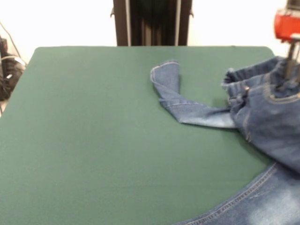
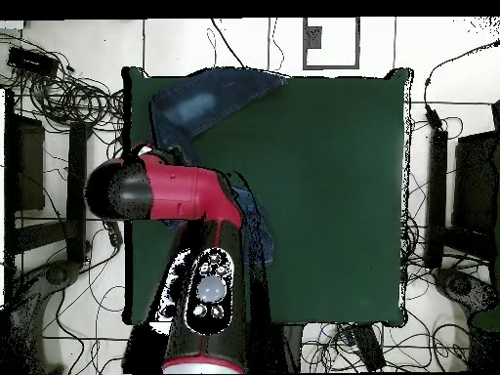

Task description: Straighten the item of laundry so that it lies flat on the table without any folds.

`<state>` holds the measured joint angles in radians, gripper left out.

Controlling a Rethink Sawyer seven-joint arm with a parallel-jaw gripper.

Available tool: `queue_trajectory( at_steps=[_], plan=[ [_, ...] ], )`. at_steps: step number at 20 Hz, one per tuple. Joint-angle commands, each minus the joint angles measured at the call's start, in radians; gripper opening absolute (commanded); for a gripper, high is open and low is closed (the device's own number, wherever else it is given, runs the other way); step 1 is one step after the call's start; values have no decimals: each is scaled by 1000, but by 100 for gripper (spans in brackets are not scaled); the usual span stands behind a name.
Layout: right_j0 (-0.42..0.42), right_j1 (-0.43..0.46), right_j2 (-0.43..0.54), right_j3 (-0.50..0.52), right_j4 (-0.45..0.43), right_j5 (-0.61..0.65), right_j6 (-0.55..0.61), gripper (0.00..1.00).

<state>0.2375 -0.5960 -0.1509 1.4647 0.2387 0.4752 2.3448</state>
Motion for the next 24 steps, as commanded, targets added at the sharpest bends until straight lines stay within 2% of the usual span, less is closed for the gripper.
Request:
queue_trajectory(
  at_steps=[1, 5, 14, 23, 24],
  plan=[
    [69, 43, 27, 143, 144, 17, 392, 0],
    [113, 61, 16, 148, 218, 13, 436, 0],
    [250, 146, -16, 48, 359, 20, 624, 0],
    [249, 168, 32, 50, 397, -34, 631, 0],
    [247, 169, 35, 50, 399, -36, 628, 100]
  ],
)
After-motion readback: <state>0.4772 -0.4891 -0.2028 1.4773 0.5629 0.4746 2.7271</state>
